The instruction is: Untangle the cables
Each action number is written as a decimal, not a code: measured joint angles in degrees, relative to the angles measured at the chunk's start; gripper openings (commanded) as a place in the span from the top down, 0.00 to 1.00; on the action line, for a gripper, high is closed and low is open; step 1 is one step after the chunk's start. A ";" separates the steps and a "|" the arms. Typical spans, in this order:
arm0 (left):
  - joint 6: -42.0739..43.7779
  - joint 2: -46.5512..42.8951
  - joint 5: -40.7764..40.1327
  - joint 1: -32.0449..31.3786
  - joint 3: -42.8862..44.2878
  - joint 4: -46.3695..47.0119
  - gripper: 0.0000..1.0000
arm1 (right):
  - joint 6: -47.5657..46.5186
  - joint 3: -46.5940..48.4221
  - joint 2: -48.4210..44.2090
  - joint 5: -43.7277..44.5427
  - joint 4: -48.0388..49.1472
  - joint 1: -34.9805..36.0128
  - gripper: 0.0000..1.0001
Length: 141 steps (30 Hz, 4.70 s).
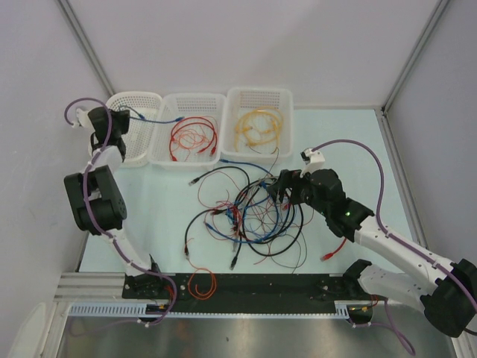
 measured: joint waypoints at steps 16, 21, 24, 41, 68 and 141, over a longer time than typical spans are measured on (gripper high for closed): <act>8.17 -12.52 -21.99 -1.14 1.86 -1.68 1.00 | 0.02 0.00 0.00 -0.98 0.87 -0.09 0.03; 14.82 -10.58 -31.52 -4.13 4.68 -6.10 1.00 | 0.02 0.00 0.24 -1.05 0.96 -0.24 0.03; 18.78 -8.87 -35.67 -5.53 7.15 -7.32 1.00 | 0.02 0.00 0.90 -1.14 1.11 -0.46 0.03; 30.47 -3.21 -40.44 -7.08 13.31 -11.15 0.00 | 1.53 -0.04 3.87 -2.54 1.36 -1.46 0.03; 27.89 -38.32 -23.91 -44.81 -21.55 -15.52 0.03 | 8.90 -0.07 14.56 0.24 15.39 -9.62 0.23; 21.24 -71.78 -21.75 -47.19 -41.00 -41.16 0.03 | -0.20 13.92 13.38 10.16 -9.20 15.85 0.17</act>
